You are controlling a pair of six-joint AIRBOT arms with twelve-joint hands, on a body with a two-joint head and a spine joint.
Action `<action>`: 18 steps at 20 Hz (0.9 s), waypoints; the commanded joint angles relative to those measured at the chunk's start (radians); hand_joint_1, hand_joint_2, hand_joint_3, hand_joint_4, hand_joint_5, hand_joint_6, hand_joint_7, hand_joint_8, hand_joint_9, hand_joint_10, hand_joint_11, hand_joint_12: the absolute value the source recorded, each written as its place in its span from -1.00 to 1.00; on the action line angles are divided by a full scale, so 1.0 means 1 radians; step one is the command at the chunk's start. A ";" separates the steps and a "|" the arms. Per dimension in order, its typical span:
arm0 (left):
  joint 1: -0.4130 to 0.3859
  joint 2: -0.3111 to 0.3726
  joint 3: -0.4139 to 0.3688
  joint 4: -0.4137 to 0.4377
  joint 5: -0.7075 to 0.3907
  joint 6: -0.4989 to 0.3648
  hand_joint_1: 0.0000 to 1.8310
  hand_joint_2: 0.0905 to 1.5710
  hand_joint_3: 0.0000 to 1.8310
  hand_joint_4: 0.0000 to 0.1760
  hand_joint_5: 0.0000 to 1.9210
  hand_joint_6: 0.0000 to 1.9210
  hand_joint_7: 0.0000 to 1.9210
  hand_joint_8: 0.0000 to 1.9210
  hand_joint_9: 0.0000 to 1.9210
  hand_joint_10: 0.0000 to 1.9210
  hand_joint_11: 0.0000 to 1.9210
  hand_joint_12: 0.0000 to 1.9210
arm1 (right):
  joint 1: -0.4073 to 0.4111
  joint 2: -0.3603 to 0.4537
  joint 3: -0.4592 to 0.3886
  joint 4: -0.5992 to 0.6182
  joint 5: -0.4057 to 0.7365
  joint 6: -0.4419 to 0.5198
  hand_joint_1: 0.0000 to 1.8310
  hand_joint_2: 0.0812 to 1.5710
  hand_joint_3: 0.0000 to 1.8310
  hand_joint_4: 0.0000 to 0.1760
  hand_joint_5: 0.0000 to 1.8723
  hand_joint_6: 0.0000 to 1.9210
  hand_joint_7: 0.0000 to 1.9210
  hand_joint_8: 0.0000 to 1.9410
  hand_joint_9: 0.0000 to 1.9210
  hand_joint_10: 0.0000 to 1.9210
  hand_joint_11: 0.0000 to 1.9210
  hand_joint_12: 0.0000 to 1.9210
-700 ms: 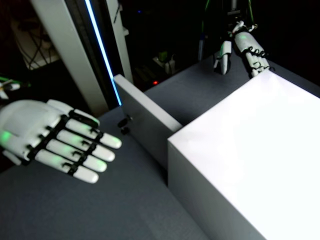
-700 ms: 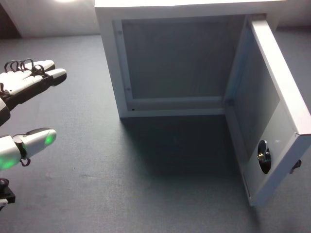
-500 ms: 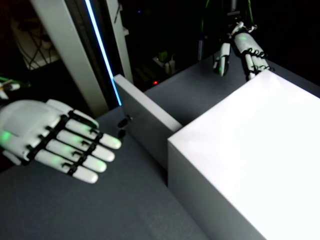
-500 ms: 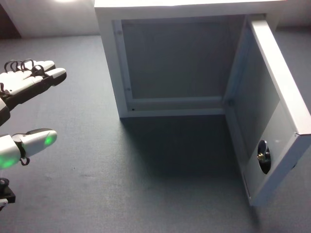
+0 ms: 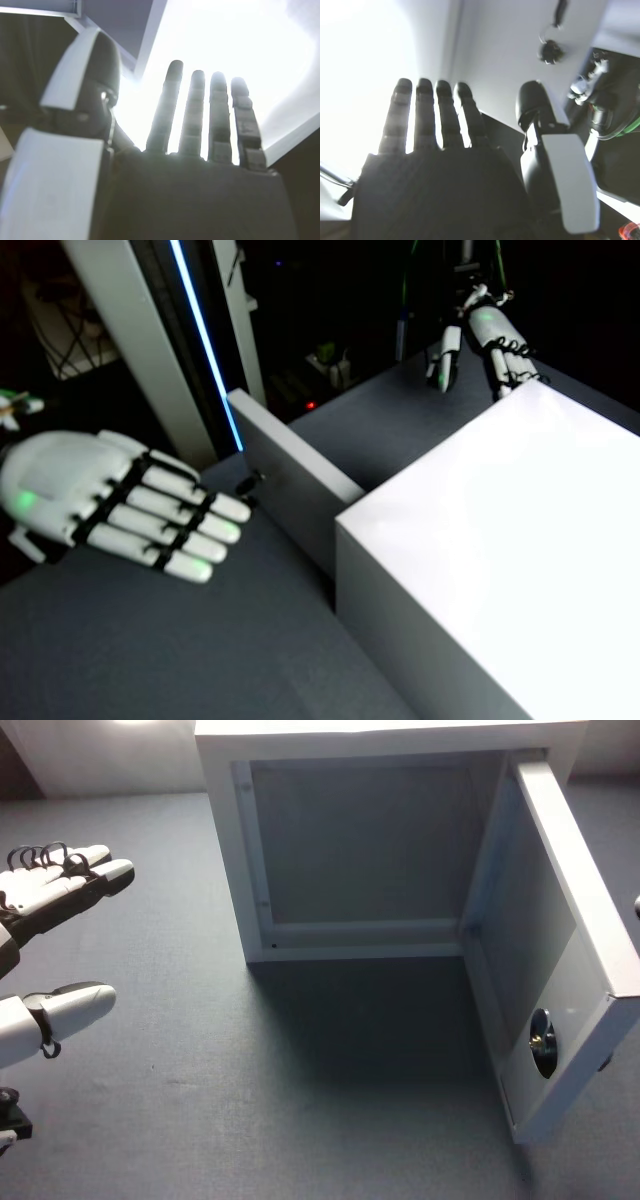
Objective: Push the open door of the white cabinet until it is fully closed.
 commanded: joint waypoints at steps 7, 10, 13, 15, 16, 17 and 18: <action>-0.001 0.002 0.005 -0.030 -0.138 -0.006 -0.52 0.70 -1.00 -1.00 -0.88 -1.00 -1.00 -1.00 -1.00 -1.00 -1.00 -1.00 | 0.012 0.021 -0.007 -0.071 0.111 0.044 -0.85 0.69 -1.00 -1.00 -0.87 -0.08 -0.59 -0.86 -1.00 0.08 -1.00 0.62; -0.001 0.001 0.005 -0.033 -0.137 -0.006 -0.52 0.70 -1.00 -1.00 -0.89 -1.00 -1.00 -1.00 -1.00 -1.00 -1.00 -1.00 | 0.023 0.019 -0.008 -0.096 0.101 0.050 -0.92 0.71 -1.00 -1.00 -0.88 -0.14 -0.60 -0.85 -0.96 -0.02 -1.00 0.54; -0.001 -0.004 0.006 -0.036 -0.137 -0.006 -0.50 0.69 -1.00 -1.00 -0.87 -1.00 -1.00 -1.00 -1.00 -1.00 -1.00 -1.00 | 0.028 0.013 -0.007 -0.104 0.101 0.050 -0.87 0.69 -1.00 -1.00 -0.87 -0.11 -0.61 -0.84 -0.96 0.00 -1.00 0.60; -0.001 -0.005 0.005 -0.038 -0.137 -0.006 -0.51 0.70 -1.00 -1.00 -0.88 -1.00 -1.00 -1.00 -1.00 -1.00 -1.00 -1.00 | 0.031 0.009 -0.006 -0.112 0.101 0.054 -0.80 0.66 -1.00 -1.00 -0.86 -0.09 -0.58 -0.82 -0.92 0.00 -1.00 0.70; -0.001 -0.005 0.005 -0.040 -0.137 -0.006 -0.48 0.69 -1.00 -1.00 -0.87 -1.00 -1.00 -1.00 -1.00 -1.00 -1.00 -1.00 | 0.035 0.006 -0.004 -0.119 0.101 0.056 -0.79 0.65 -1.00 -1.00 -0.87 -0.09 -0.59 -0.81 -0.92 0.00 -1.00 0.68; -0.001 -0.005 0.005 -0.041 -0.137 -0.006 -0.48 0.69 -1.00 -1.00 -0.87 -1.00 -1.00 -1.00 -1.00 -1.00 -1.00 -1.00 | 0.042 0.002 -0.002 -0.128 0.098 0.060 -0.80 0.65 -1.00 -1.00 -0.86 -0.11 -0.59 -0.81 -0.93 -0.01 -1.00 0.67; -0.001 -0.005 0.005 -0.041 -0.137 -0.006 -0.47 0.69 -1.00 -1.00 -0.87 -0.99 -1.00 -1.00 -1.00 -1.00 -0.99 -1.00 | 0.047 0.000 -0.001 -0.132 0.094 0.062 -0.81 0.65 -1.00 -1.00 -0.86 -0.12 -0.59 -0.81 -0.93 0.00 -1.00 0.67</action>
